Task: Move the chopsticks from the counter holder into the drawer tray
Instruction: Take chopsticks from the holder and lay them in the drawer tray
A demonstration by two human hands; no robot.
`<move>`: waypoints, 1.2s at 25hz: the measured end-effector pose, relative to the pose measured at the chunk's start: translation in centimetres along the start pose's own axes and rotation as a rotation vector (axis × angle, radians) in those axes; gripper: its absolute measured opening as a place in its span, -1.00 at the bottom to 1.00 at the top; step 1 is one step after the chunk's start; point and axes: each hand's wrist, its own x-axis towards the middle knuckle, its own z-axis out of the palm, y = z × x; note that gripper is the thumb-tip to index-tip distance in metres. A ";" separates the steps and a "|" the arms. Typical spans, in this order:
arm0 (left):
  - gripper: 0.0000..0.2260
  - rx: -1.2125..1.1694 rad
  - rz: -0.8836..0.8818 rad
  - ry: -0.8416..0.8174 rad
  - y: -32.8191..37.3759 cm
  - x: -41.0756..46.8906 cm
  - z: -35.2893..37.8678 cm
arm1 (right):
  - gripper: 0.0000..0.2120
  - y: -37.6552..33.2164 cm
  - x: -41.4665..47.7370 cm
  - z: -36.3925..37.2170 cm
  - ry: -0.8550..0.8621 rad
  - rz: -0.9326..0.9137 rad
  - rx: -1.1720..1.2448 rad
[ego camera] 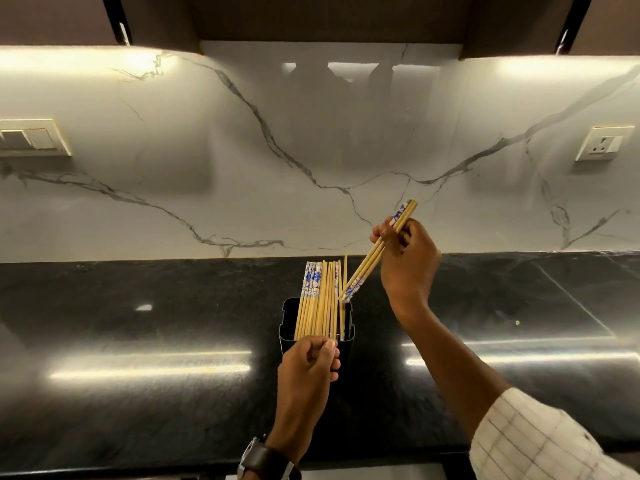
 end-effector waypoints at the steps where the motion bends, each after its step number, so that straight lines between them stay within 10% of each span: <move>1: -0.87 -0.013 0.013 0.022 0.3 0.1 0.3 | -0.96 -0.7 -0.4 -0.9 0.007 0.018 0.044; 7: -0.67 -0.656 -0.219 -0.088 0.2 -0.8 0.6 | -0.82 0.2 -5.2 -5.9 0.012 0.433 0.322; 13: -0.70 -0.379 -0.296 -0.194 -2.4 -3.9 0.4 | -0.82 3.3 -9.5 -9.8 -0.111 0.713 0.418; 24: -0.82 -0.338 -0.279 0.043 -3.5 -8.9 -1.6 | -0.84 1.5 -9.9 -12.9 0.145 0.448 0.485; 30: -0.88 -0.242 0.082 0.141 -2.3 -11.7 -1.5 | -0.84 0.8 -12.0 -13.2 -0.036 0.518 0.443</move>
